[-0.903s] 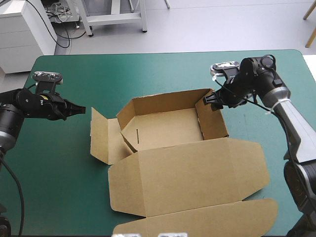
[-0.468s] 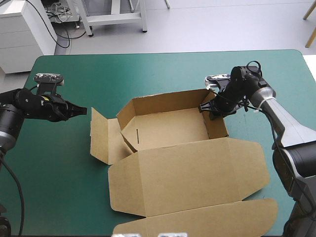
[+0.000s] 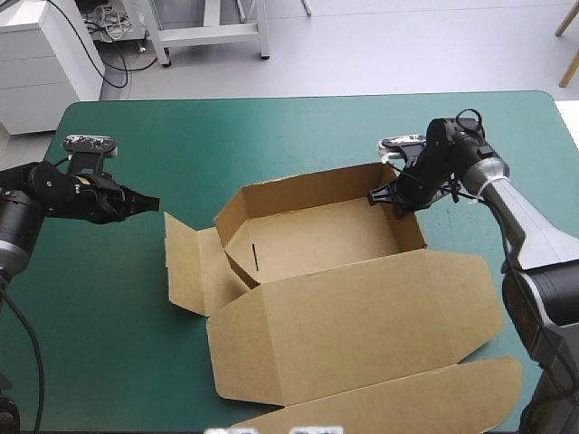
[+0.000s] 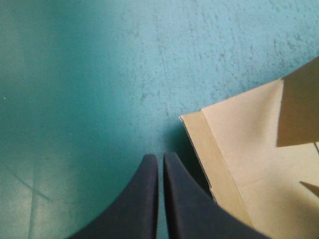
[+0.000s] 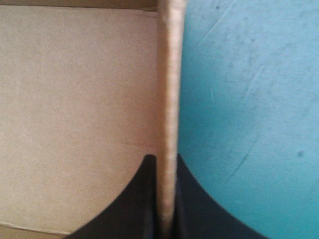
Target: Fold the box
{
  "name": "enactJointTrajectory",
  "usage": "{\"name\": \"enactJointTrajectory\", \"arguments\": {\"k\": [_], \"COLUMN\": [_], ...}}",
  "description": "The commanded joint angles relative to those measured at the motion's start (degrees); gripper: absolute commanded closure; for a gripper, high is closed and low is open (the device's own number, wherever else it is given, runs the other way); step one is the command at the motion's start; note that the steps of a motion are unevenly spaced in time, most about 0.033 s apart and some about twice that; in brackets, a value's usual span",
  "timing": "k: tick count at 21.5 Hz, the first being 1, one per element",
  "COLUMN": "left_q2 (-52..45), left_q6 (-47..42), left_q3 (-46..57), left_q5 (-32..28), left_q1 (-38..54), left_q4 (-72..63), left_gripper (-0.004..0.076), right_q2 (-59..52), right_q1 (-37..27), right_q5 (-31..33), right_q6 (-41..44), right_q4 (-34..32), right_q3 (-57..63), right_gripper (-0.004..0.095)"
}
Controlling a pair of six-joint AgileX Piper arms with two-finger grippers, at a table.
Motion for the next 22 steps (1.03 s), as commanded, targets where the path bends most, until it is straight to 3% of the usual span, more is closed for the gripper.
{"name": "enactJointTrajectory", "arguments": {"k": [1,3,4,5,6,8,14,18,22], "left_q2": [-1.52,-1.15,-0.65,-0.3,0.43,1.0,2.96,3.74,3.74], "left_q6": [-0.37,-0.37,-0.37,-0.37,-0.37,-0.37,0.04,7.65,13.62], "left_q3": [-1.58,-1.58,-1.58,-1.58,-1.58,-1.58,-1.58,-1.58,-1.58], "left_q5": [-0.72,0.23,1.25,1.51,1.59,1.46,1.1,1.5,1.65], "left_q1": [-0.08,-0.08,-0.08,-0.08,-0.08,-0.08,-0.08,-0.08,-0.08], "left_q4": [-1.52,-1.73,-3.25,-4.09,-6.8,-9.57,-20.63,-34.86,-45.63], "left_gripper": [0.0636,0.0546,0.0409,0.0347,0.0192,0.0115,0.0104,0.0104,0.0104], "right_q2": [-7.45,-9.55,-12.15,-13.46,-15.96,-18.18,-24.17,-24.19,-24.19], "right_q1": [-3.3,-5.72,-8.72,-10.21,-13.02,-15.62,-19.89,-19.89,-19.89], "right_q5": [0.02,0.02,0.02,0.02,0.02,0.02,0.02,0.02,0.02], "right_q6": [-0.76,-1.62,-2.89,-3.39,-4.65,-5.53,-7.3,-8.92,-8.92], "right_q4": [1.83,3.19,4.97,6.11,8.83,11.32,18.15,25.45,22.88], "right_q3": [-3.19,-3.34,-3.34,-3.34,-3.34,-3.34,-3.34,-3.34,-3.23], "right_gripper": [0.0924,0.0924,0.0924,0.0924,0.0924,0.0924,0.093,0.0929,0.0929]}}
